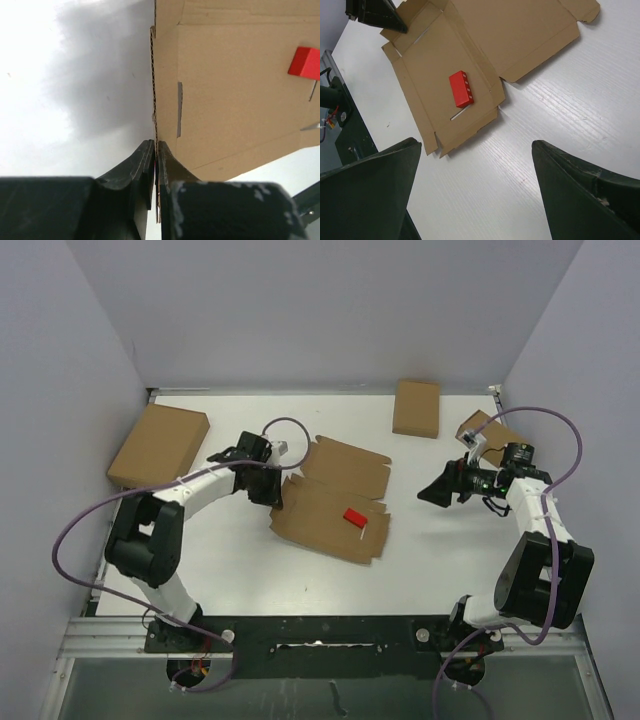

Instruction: Fold the paper box

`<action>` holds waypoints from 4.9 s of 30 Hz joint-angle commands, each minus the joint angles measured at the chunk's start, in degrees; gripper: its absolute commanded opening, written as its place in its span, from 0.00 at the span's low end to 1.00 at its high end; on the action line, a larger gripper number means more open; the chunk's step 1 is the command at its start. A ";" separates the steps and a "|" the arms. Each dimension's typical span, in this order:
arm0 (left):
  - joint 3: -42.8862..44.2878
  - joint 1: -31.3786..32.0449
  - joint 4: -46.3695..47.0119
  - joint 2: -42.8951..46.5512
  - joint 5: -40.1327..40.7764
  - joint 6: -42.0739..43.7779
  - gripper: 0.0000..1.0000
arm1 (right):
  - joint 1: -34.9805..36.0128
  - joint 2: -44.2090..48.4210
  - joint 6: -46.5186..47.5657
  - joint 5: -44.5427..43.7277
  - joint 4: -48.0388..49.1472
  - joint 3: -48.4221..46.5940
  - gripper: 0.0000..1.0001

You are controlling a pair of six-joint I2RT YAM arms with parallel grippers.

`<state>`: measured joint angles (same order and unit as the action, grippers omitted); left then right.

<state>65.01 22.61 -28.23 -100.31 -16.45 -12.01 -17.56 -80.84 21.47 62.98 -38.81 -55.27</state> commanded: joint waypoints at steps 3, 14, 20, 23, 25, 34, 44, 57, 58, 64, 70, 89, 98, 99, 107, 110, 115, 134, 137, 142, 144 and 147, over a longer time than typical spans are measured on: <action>-8.55 6.25 6.39 11.74 8.06 -12.64 0.06 | 2.25 1.74 1.16 3.28 -0.43 -0.72 0.98; -15.14 13.62 6.73 22.23 17.20 -19.73 0.38 | 6.36 2.34 7.14 5.20 -3.76 -1.27 0.98; -18.58 13.65 7.38 32.97 19.77 -20.89 0.51 | 15.80 9.71 15.23 -0.10 2.87 3.76 0.98; -22.71 13.52 10.50 39.59 19.43 -22.37 0.68 | 22.23 12.53 21.81 -4.90 6.94 7.73 0.98; -26.40 13.27 13.95 44.25 19.29 -23.71 0.87 | 24.67 11.65 25.33 -4.89 7.47 8.31 0.98; -39.06 11.90 18.29 61.84 18.13 -30.22 0.98 | 36.32 -4.03 22.39 -26.01 1.57 -0.41 0.77; -41.44 11.83 15.19 64.53 17.68 -33.38 0.97 | 41.06 -11.49 18.71 -39.35 5.31 -1.53 0.63; -40.80 11.75 14.37 62.17 17.72 -34.53 0.97 | 43.85 -14.80 16.37 -42.27 8.04 -1.60 0.44; -40.88 11.75 14.28 62.24 17.68 -34.68 0.97 | 43.90 -14.67 16.38 -42.24 8.11 -1.56 0.39; -41.28 11.69 14.25 62.61 17.40 -35.79 0.97 | 41.25 -11.80 16.87 -37.62 6.64 -1.77 0.13; -41.96 11.70 15.04 62.61 16.70 -37.03 0.97 | 32.22 -5.30 19.55 -26.51 2.05 -1.32 0.10; -43.83 11.68 18.15 61.47 14.07 -40.81 0.91 | 12.99 -14.52 11.31 -44.55 4.43 -3.46 0.14; -39.77 11.45 19.59 57.28 13.86 -37.12 0.91 | 12.62 -14.38 11.82 -43.30 3.16 -4.06 0.48; -38.74 11.09 20.01 56.07 12.78 -36.44 0.90 | 12.45 -13.59 11.92 -42.81 3.01 -4.06 0.52; -25.44 -0.46 24.36 38.04 -4.33 -31.22 0.84 | 9.15 -0.86 11.83 -23.50 1.81 -2.39 0.68; -18.64 -2.81 23.32 28.63 -6.71 -26.81 0.83 | 9.20 2.94 11.71 -10.09 1.07 -1.90 0.69; -5.24 -3.76 18.55 13.90 -9.06 -21.80 0.80 | 11.34 3.83 11.68 1.00 0.95 -1.01 0.69; 22.37 -4.71 7.19 -20.13 -13.00 -17.46 0.48 | 13.58 1.13 12.63 -3.77 -0.30 -3.32 0.70; 22.46 -4.46 7.68 -21.86 -14.10 -17.81 0.45 | 13.86 1.42 12.48 -4.24 0.19 -3.10 0.70; 22.97 -4.18 8.52 -24.29 -15.63 -18.61 0.42 | 13.91 1.58 12.46 -4.58 0.55 -3.01 0.70; 23.31 -4.13 8.90 -25.14 -16.32 -19.10 0.41 | 13.92 1.52 12.46 -4.62 0.54 -3.00 0.70; 24.12 -3.60 9.15 -26.34 -17.19 -19.53 0.37 | 13.91 1.73 12.41 -4.54 0.65 -2.92 0.70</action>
<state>85.80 18.31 -20.67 -123.61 -31.22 -31.27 -4.03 -81.21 33.98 57.78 -39.90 -57.19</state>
